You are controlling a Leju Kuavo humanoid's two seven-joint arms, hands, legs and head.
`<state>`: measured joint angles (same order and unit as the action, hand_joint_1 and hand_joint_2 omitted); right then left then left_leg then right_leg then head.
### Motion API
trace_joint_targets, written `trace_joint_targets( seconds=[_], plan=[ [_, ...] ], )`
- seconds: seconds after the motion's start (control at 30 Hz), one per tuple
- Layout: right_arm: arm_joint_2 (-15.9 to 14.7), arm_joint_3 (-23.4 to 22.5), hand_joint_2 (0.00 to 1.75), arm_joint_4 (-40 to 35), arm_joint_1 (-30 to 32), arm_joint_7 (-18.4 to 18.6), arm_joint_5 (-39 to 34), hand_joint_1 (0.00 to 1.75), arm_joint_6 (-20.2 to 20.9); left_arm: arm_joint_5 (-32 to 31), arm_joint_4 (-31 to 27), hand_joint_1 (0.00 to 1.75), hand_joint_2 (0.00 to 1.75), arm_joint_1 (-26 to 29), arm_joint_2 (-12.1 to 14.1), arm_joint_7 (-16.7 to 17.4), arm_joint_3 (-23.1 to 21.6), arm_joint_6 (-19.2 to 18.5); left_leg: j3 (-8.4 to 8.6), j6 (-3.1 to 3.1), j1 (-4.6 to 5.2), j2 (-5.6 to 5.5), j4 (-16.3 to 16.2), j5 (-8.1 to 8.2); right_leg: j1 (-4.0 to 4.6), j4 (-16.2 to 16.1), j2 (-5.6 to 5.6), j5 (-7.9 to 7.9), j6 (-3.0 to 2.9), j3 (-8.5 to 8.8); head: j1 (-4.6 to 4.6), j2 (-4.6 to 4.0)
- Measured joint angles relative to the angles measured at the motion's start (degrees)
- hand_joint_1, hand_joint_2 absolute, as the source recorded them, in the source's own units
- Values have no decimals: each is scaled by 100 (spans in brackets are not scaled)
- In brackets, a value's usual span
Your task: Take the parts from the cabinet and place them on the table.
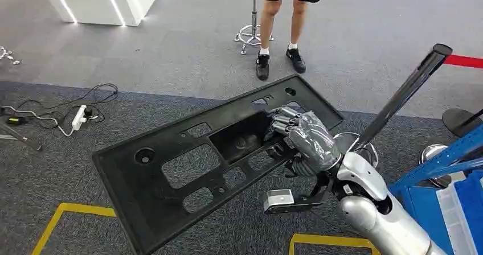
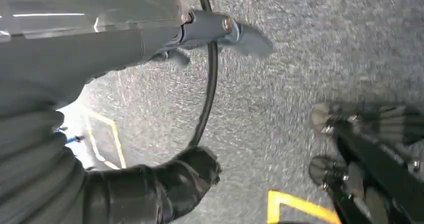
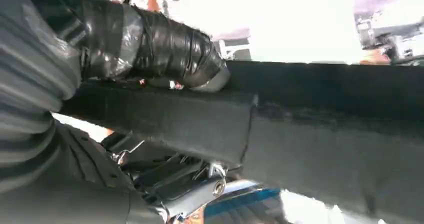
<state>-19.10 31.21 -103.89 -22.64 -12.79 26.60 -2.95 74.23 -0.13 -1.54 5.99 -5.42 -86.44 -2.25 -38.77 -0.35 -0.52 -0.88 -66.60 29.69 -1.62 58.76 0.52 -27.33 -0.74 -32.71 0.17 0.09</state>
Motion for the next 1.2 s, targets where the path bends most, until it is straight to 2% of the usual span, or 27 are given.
trace_joint_targets(
  seconds=[0.07, 0.1, 0.13, 0.2, 0.23, 0.27, 0.3, 0.4, 0.43, 0.47, 0.5, 0.57, 0.6, 0.67, 0.7, 0.73, 0.77, 0.8, 0.9, 0.93, 0.97, 1.0, 1.03, 1.1, 1.13, 1.17, 1.2],
  plan=[
    [-64, -44, 175, -15, 28, -11, -7, 175, 7, 0, 0, 0, 175, -32, -13, -7, -2, -2, -410, -40, -35, 49, -864, 372, 15, 1, -180, -6, -11, -9, 2, 0],
    [-95, -57, 175, -22, 56, -11, -11, 175, 11, 2, 0, 0, 175, -38, -13, -9, -2, -2, -498, -57, -47, 53, -1047, 392, 18, 2, -258, -10, -9, -10, -2, 0],
    [-127, -81, 175, -35, 82, -31, -31, 175, 28, 2, 0, 0, 175, -36, -13, -18, -4, -2, -439, -68, -60, 60, -947, 272, 17, 2, -347, -17, -2, -6, 0, 0],
    [-169, -138, 175, -66, 98, -61, -57, 175, 61, 4, 0, 0, 175, -16, -13, -31, -4, -2, 35, -61, -65, 165, -84, -177, 14, 4, -482, -37, 29, 23, 0, -2],
    [-184, -182, 175, -83, 97, -72, -81, 175, 85, 7, 0, 0, 175, -13, -6, -48, -4, -2, 347, -33, -58, 367, 466, -392, 21, 4, -544, -54, 56, 52, -2, 0],
    [-201, -225, 175, -96, 103, -81, -98, 175, 101, 7, 0, 0, 175, -27, -4, -59, -4, -2, 459, 6, 7, 689, 756, -335, 61, 7, -607, -76, 91, 68, 2, 0],
    [-226, -261, 175, -101, 98, -85, -105, 175, 103, 7, 0, 0, 175, -45, -4, -61, -4, -2, 467, 92, 19, 553, 757, -371, 82, 13, -658, -82, 124, 66, 9, 0],
    [-245, -306, 175, -107, 93, -94, -133, 175, 131, 11, 0, 0, 175, -21, -4, -70, -4, -2, 394, 192, 45, 340, 772, -377, 90, -20, -861, -96, 222, 125, 4, 0],
    [-250, -322, 175, -116, 86, -94, -140, 175, 153, 15, 0, 0, 175, -18, -4, -77, -2, -2, 476, 252, -23, 282, 839, -423, 42, 18, -725, -149, 277, 121, 11, 0],
    [-256, -341, 175, -120, 86, -102, -149, 175, 173, 17, 0, 0, 175, -25, -7, -81, -2, -2, 476, 283, -15, 214, 854, -440, 24, 169, -389, -269, 283, 74, 9, 0],
    [-276, -370, 175, -129, 85, -111, -153, 175, 184, 17, 0, 0, 175, -31, -7, -83, -2, -7, 469, 311, -11, 163, 853, -450, 19, 535, -190, -502, 276, -95, 13, -2],
    [-298, -387, 175, -127, 97, -103, -157, 175, 206, 20, 0, 0, 175, -41, -7, -92, -2, -15, 464, 328, -3, 4, 847, -448, 37, 1491, -74, -910, 287, -574, 11, -2],
    [-302, -387, 175, -120, 108, -100, -157, 175, 208, 20, 0, 0, 175, -41, -9, -94, -2, -22, 460, 333, 6, -85, 837, -446, 39, 1785, -62, -944, 287, -746, 11, -2],
    [-309, -394, 175, -125, 134, -85, -129, 175, 192, 0, 0, 0, 175, -44, -92, -94, -4, -41, 473, 335, 7, -262, 804, -426, 38, 1493, -50, -583, 267, -666, 11, 0],
    [-317, -416, 175, -147, 168, -52, -90, 175, 175, -9, 0, 0, 175, -45, -164, -94, -11, 29, 485, 331, 5, -350, 790, -414, 30, 1038, -22, -297, 257, -470, 11, 0],
    [-324, -459, 175, -177, 214, -26, -53, 175, 162, -18, 0, 0, 175, -47, -268, -101, -22, 138, 500, 316, 4, -437, 768, -391, 16, 487, 96, -13, 248, -230, 13, 0],
    [-339, -496, 175, -197, 248, -24, -35, 175, 166, -15, 0, 0, 175, -28, -325, -131, -24, 194, 483, 296, -4, -509, 749, -374, -12, 202, 388, -28, 220, -94, 11, -2],
    [-341, -505, 175, -210, 262, -24, -35, 175, 182, -15, 0, 0, 175, -42, -352, -173, -22, 208, 434, 258, 27, -579, 685, -363, -18, 85, 466, -60, 223, -95, 6, 0],
    [-361, -512, 175, -238, 241, -20, -33, 175, 236, -15, -2, 0, 175, 33, -387, -269, -24, 94, 383, 140, -17, -760, 758, -396, 36, 96, 281, -63, 161, -84, 9, -2],
    [-359, -512, 175, -245, 232, -20, -37, 175, 245, -18, -2, 0, 175, 29, -387, -271, -24, 81, 364, 113, -22, -776, 730, -374, -45, 27, 193, -39, 108, -29, 9, 0],
    [-361, -510, 175, -245, 214, -20, -37, 175, 258, -18, -2, 0, 175, 27, -396, -282, -24, 81, 335, 90, 15, -359, 581, -316, -19, -20, 111, -51, 63, 33, 2, 0],
    [-361, -514, 175, -247, 202, -17, -42, 175, 265, -18, 0, 0, 175, 18, -389, -284, -24, 76, 181, 65, 17, -112, 286, -153, -4, -31, 34, -68, 22, 70, -24, 0],
    [-361, -518, 175, -247, 198, -20, -44, 175, 275, -18, 0, 0, 175, 2, -380, -284, -24, 72, -59, 43, 0, 4, -156, 52, 13, -29, -54, -89, -2, 96, -20, 0],
    [-361, -527, 175, -245, 204, -17, -44, 175, 297, -17, 0, 0, 175, -12, -378, -286, -24, 72, -477, 18, -20, 56, -878, 290, 28, -25, -210, -142, -12, 135, -22, -2],
    [-361, -527, 175, -243, 207, -17, -44, 175, 297, -18, 0, 0, 175, -9, -376, -286, -24, 68, -575, 14, -23, 58, -994, 227, 29, -22, -301, -177, -6, 170, -22, 0],
    [-361, -527, 175, -243, 204, -17, -44, 175, 297, -17, 0, 0, 175, -2, -376, -286, -24, 70, -496, 20, -23, 65, -790, 27, 31, -22, -382, -216, 3, 216, -24, -2],
    [-361, -527, 175, -245, 201, -18, -44, 175, 297, -17, 0, 0, 175, 18, -376, -286, -24, 68, -271, 42, -20, 99, -324, -271, 33, -24, -461, -263, 15, 285, -22, 0]
  ],
)
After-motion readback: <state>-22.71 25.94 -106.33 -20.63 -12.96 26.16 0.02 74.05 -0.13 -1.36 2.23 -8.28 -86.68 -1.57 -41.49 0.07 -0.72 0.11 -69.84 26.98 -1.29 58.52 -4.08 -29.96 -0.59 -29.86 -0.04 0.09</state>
